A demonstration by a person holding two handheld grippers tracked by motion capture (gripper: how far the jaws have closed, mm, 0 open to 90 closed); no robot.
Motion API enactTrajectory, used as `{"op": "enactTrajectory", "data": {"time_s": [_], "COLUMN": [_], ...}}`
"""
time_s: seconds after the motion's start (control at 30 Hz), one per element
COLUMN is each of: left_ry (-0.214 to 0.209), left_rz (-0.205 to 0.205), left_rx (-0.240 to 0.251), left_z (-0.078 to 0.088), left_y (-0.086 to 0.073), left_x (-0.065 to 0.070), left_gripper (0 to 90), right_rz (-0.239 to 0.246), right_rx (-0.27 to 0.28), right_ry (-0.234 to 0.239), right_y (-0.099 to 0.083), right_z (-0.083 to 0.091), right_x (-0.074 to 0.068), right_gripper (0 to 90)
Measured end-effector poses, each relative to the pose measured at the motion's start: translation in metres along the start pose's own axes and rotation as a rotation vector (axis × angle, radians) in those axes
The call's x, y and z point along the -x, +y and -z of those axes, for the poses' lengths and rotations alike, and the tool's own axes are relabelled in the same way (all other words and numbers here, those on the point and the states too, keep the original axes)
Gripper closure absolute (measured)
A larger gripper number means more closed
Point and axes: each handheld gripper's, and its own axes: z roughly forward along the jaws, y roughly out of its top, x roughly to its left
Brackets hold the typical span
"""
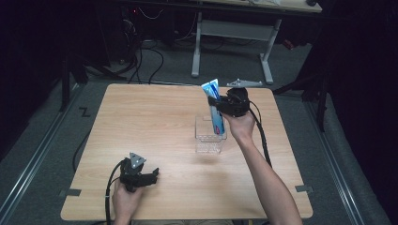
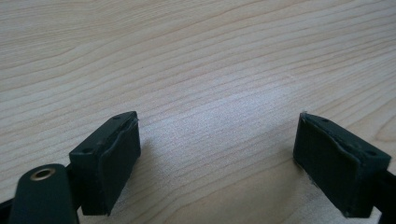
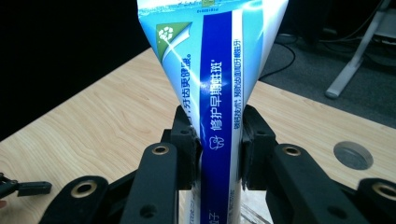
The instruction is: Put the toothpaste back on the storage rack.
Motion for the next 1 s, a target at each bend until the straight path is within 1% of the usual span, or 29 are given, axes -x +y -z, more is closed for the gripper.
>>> {"op": "enactTrajectory", "data": {"time_s": [0.1, 0.3, 0.4, 0.63, 0.77, 0.83, 1.0], "left_ry": [0.000, 0.000, 0.000, 0.000, 0.000, 0.000, 0.000], "left_rz": [0.000, 0.000, 0.000, 0.000, 0.001, 0.000, 0.000], "left_rx": [0.000, -0.001, -0.001, 0.000, 0.000, 0.000, 0.000], "left_z": [0.000, 0.000, 0.000, 0.000, 0.000, 0.000, 0.000], "left_y": [0.000, 0.000, 0.000, 0.000, 0.000, 0.000, 0.000], "left_x": [0.000, 0.000, 0.000, 0.000, 0.000, 0.000, 0.000], "left_gripper": [14.9, 14.9, 14.9, 14.9, 14.9, 15.0, 14.9], "right_rz": [-0.003, -0.012, -0.004, 0.003, 0.003, -0.003, 0.003], "right_rx": [-0.001, -0.006, -0.009, -0.024, -0.017, -0.030, -0.045], "right_ry": [-0.008, -0.009, -0.015, -0.011, -0.010, -0.010, -0.014], "right_y": [-0.003, -0.007, -0.008, -0.011, -0.015, -0.017, -0.023], "right_z": [0.000, -0.002, -0.003, -0.005, -0.005, -0.006, -0.008], "right_x": [0.002, 0.005, 0.005, 0.003, 0.002, 0.002, 0.003], "right_gripper": [71.4, 71.2, 71.2, 71.1, 71.0, 71.0, 71.1]}}
